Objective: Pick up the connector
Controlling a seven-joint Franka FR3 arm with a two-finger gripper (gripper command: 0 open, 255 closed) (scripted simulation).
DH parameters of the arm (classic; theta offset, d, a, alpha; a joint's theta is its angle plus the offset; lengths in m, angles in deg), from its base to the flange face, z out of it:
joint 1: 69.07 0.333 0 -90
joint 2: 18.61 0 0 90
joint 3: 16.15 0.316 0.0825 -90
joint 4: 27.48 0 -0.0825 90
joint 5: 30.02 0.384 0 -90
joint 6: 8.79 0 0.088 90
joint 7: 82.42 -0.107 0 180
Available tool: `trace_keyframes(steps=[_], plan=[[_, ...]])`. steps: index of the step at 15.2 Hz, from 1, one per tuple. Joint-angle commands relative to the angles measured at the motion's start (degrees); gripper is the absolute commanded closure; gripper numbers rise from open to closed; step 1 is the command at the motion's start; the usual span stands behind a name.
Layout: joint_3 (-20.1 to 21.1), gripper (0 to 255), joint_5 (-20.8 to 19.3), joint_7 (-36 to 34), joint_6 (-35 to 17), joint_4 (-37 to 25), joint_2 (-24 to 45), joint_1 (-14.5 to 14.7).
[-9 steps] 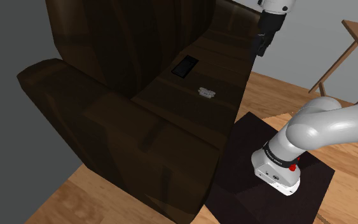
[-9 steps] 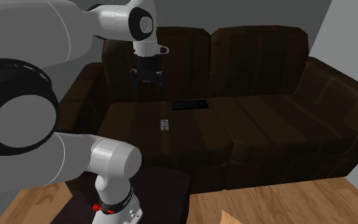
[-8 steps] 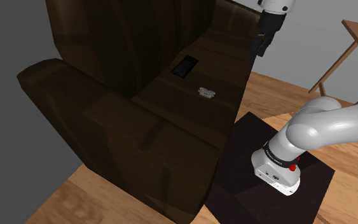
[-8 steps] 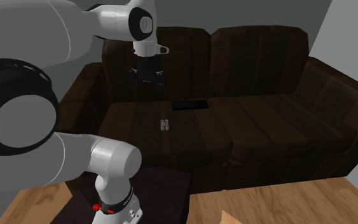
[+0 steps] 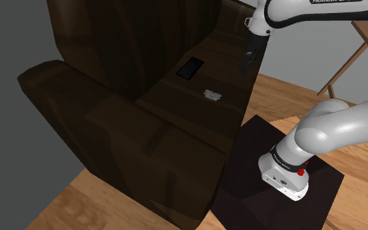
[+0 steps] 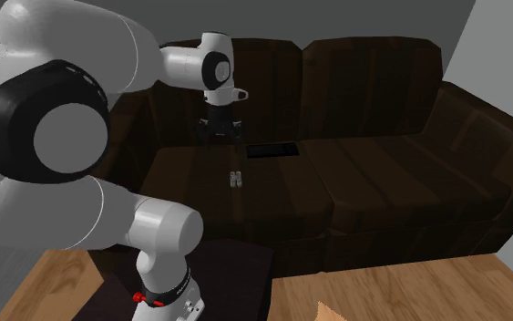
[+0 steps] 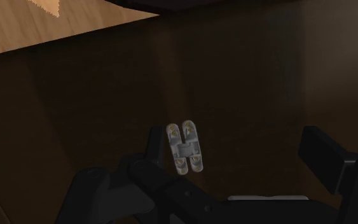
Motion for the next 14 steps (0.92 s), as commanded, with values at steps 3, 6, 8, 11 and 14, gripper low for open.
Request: trace_keyframes(steps=[3, 6, 8, 11, 14], plan=[[-1.13, 0, -0.17, 2.70, -9.36, 2.22, 6.17, 0.98], [-1.90, 0, 0.04, 4.80, -16.23, 2.91, 11.74, 1.78], [-2.39, 0, 0.37, 6.28, -20.69, 2.91, 15.81, 2.38], [-3.03, 0, 1.27, 8.69, -27.10, 2.22, 22.35, 3.34], [-3.47, 0, 2.75, 11.41, -33.02, 0.72, 29.25, 4.29]])
